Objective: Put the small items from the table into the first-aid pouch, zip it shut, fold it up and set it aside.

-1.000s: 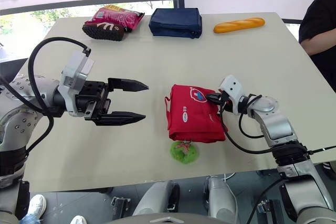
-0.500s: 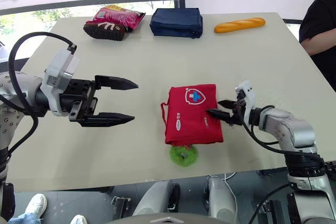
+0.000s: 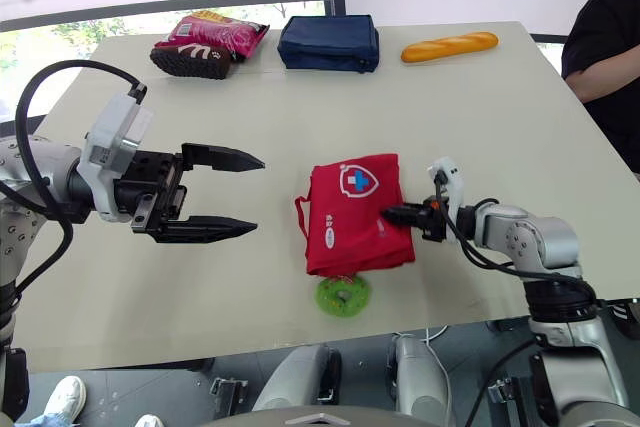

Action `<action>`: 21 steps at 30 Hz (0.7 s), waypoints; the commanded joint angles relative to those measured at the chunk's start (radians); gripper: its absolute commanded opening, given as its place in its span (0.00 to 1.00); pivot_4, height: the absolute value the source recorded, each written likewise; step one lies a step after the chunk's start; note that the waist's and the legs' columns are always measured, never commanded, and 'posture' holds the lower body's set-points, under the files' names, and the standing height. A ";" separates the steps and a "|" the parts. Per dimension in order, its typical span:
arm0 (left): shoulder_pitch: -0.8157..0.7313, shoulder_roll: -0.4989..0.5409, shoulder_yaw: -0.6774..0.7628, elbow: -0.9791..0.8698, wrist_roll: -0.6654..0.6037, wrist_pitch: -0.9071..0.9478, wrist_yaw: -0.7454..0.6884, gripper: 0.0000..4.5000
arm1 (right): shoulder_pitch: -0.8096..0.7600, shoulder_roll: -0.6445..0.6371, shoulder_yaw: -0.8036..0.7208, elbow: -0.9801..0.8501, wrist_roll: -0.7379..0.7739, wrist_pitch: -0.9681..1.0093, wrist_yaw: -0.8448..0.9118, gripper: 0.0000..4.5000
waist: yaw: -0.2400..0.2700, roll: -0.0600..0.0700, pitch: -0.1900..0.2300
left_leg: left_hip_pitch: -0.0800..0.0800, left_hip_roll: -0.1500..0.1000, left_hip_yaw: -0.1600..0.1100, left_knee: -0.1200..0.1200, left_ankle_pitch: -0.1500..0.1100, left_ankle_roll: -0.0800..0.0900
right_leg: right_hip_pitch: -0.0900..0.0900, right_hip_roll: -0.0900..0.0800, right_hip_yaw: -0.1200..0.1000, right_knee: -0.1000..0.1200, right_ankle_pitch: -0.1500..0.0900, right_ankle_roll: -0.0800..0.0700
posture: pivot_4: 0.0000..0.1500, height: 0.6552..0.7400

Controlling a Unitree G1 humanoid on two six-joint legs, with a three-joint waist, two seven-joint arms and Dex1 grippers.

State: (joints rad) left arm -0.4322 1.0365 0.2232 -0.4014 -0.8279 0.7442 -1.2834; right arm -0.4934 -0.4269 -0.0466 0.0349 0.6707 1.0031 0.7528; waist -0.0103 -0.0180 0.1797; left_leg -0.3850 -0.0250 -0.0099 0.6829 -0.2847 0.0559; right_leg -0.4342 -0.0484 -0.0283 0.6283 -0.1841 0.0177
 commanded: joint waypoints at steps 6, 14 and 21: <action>-0.100 -0.031 -0.003 0.038 0.016 -0.047 0.057 1.00 | -0.195 0.030 -0.366 0.346 -0.062 -0.324 -0.377 0.01 | 0.010 0.001 0.001 | -0.001 -0.004 0.000 0.000 0.000 0.000 | 0.000 0.000 0.000 0.000 0.001 0.001 | 1.00 1.00; -0.160 -0.088 -0.027 0.078 0.055 -0.086 0.116 1.00 | -0.298 -0.018 -0.510 0.655 -0.153 -0.575 -0.673 0.01 | -0.001 0.001 0.001 | -0.001 -0.004 0.000 -0.002 0.000 0.000 | -0.001 -0.004 0.002 0.000 0.001 0.000 | 1.00 1.00; -0.178 -0.131 -0.028 0.104 0.082 -0.093 0.183 1.00 | -0.241 -0.012 -0.503 0.563 -0.152 -0.556 -0.701 0.46 | -0.003 0.001 0.000 | 0.000 -0.004 0.002 -0.002 0.000 0.001 | 0.000 -0.003 0.003 0.000 0.001 0.001 | 1.00 1.00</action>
State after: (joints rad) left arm -0.5994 0.9056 0.1827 -0.2867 -0.7455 0.6684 -1.1046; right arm -0.7523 -0.4216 -0.5368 0.6760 0.5156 0.4339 0.0648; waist -0.0128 -0.0169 0.1801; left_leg -0.3854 -0.0292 -0.0082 0.6814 -0.2847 0.0566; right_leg -0.4340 -0.0519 -0.0253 0.6282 -0.1826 0.0183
